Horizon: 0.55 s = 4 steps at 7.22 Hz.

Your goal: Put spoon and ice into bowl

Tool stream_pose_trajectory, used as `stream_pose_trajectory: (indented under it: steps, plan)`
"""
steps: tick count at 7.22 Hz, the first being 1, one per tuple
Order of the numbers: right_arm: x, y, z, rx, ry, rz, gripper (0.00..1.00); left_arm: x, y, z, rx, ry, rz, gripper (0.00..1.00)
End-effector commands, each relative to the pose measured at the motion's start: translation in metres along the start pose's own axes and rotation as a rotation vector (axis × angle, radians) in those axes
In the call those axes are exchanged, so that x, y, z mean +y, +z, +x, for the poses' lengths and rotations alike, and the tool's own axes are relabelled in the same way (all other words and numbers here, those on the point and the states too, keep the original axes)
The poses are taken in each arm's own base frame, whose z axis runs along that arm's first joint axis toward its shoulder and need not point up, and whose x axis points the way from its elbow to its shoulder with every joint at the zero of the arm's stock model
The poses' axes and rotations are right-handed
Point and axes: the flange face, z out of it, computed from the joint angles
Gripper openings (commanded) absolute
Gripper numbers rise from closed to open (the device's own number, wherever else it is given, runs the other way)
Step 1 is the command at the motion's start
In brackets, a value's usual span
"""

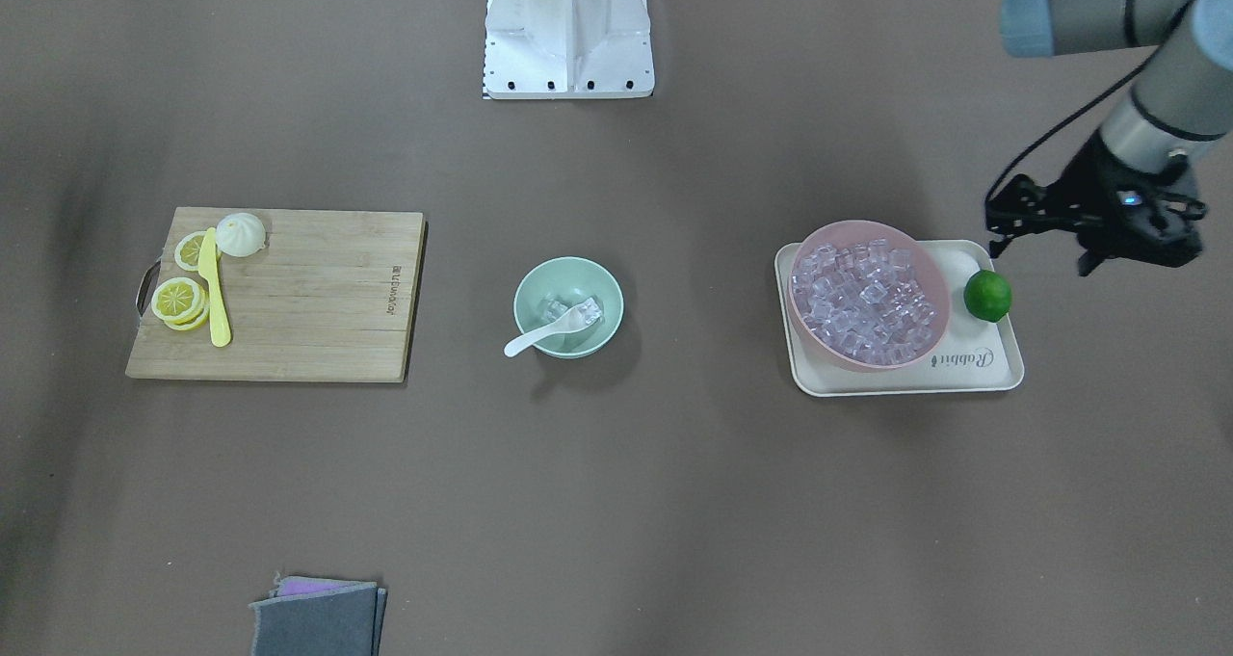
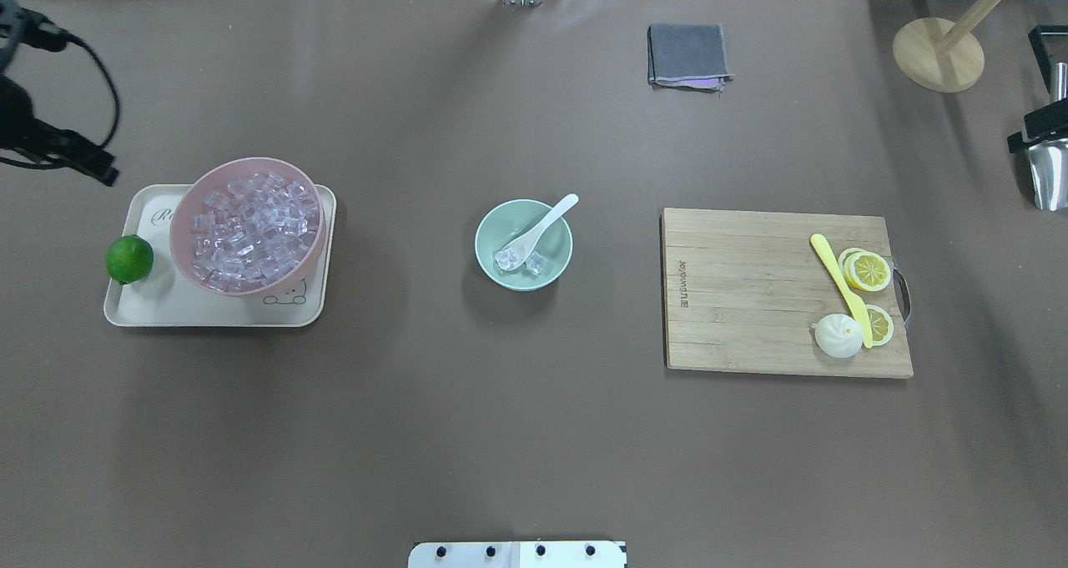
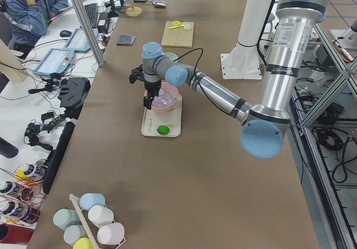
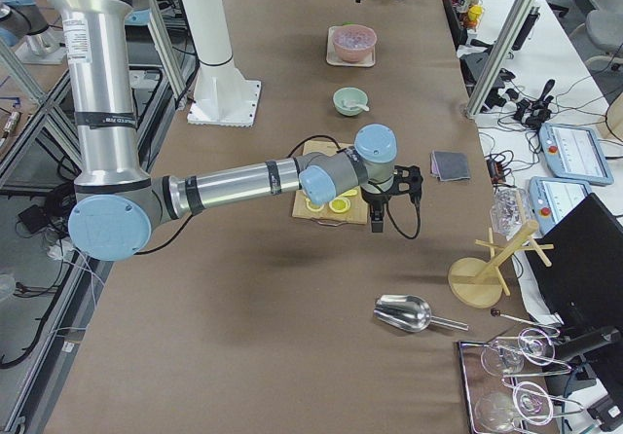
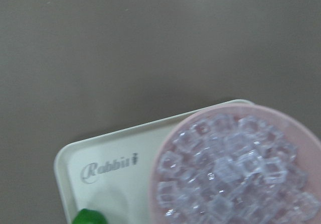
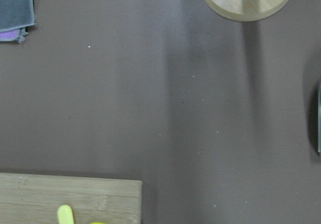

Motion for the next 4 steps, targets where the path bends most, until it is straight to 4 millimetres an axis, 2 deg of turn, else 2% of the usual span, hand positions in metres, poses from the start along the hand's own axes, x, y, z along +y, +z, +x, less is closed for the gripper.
stream_pose_trajectory:
  steps: [1, 2, 3, 4]
  plan:
    - [0.001, 0.001, 0.065, 0.034, -0.076, -0.015, 1.0, 0.068, -0.007, -0.122, -0.042, 0.039, -0.021, 0.98]
    - [0.003, -0.002, 0.099, 0.044, -0.099, -0.017, 1.0, 0.098, 0.008, -0.157, -0.054, -0.029, -0.055, 0.98]
    - [0.004, -0.002, 0.115, 0.044, -0.1, -0.021, 1.0, 0.111, 0.022, -0.196, -0.063, -0.07, -0.041, 0.98]
    - [0.004, -0.003, 0.117, 0.043, -0.092, -0.024, 1.0, 0.132, 0.045, -0.215, -0.053, -0.062, -0.013, 0.98]
